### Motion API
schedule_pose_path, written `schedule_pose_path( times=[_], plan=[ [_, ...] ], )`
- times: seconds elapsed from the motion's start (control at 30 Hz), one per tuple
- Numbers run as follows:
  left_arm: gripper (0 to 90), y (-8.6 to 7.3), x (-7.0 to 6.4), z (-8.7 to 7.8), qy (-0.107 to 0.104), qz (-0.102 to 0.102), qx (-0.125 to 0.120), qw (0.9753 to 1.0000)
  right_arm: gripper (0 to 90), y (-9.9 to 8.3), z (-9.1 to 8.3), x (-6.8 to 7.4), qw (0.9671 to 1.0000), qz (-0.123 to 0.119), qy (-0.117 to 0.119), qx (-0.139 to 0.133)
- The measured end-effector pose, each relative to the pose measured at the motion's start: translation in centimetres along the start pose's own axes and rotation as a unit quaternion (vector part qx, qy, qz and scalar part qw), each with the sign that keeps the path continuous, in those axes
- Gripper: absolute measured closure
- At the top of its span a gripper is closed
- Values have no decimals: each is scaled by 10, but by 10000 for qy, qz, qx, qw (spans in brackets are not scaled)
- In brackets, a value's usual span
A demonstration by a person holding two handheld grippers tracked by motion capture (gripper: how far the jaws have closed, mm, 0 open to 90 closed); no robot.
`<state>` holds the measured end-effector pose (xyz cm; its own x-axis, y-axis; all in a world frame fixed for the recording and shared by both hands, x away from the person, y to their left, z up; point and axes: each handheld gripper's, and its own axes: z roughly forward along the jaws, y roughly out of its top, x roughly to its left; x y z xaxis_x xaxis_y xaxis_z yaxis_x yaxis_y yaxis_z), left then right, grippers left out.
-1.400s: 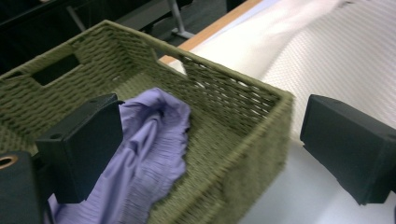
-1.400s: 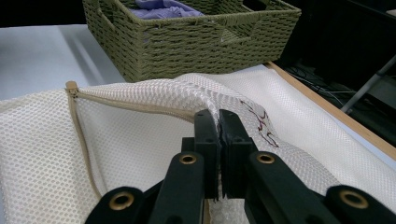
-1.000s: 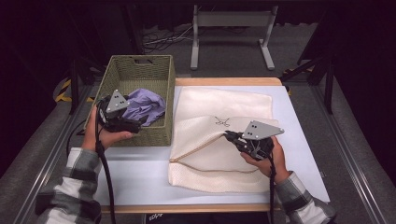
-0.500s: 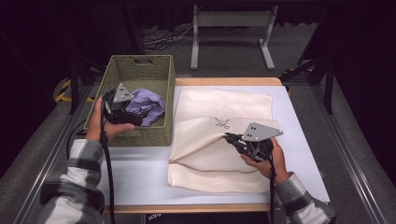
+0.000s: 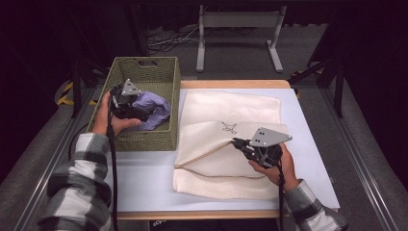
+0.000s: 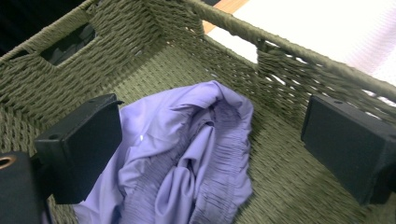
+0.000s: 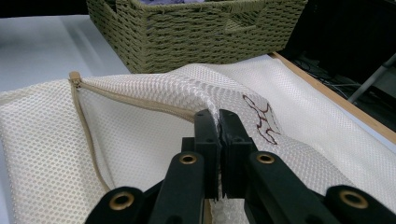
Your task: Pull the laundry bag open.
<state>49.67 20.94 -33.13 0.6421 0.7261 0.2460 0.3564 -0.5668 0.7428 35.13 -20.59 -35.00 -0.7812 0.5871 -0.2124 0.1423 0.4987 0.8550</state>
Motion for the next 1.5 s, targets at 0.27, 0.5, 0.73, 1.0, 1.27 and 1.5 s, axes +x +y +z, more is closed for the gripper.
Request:
schedule_pose_path(
  times=[0.27, 0.5, 0.73, 1.0, 1.27, 1.5],
  plan=[
    [82, 1, 15, 11, 76, 25, 64, 9999, 875, -1, 2, -2, 10000, 67, 34, 19],
    [73, 0, 28, 22, 100, 6, 261, 9996, 875, -6, 3, 2, 9999, 79, 32, 121],
    [71, -3, 40, 26, 181, 47, 430, 9989, 875, -7, 3, 8, 9998, 44, -30, 198],
    [67, -9, 48, 36, 107, -40, 602, 9981, 876, -4, 5, 10, 9997, 22, -53, 241],
    [61, -17, 56, 45, 66, -140, 807, 9966, 876, -5, 7, 9, 9996, 49, 22, 261],
    [74, -21, 56, 56, -72, -102, 1071, 9942, 875, -7, 7, 11, 9996, 109, 54, 247]
  ],
)
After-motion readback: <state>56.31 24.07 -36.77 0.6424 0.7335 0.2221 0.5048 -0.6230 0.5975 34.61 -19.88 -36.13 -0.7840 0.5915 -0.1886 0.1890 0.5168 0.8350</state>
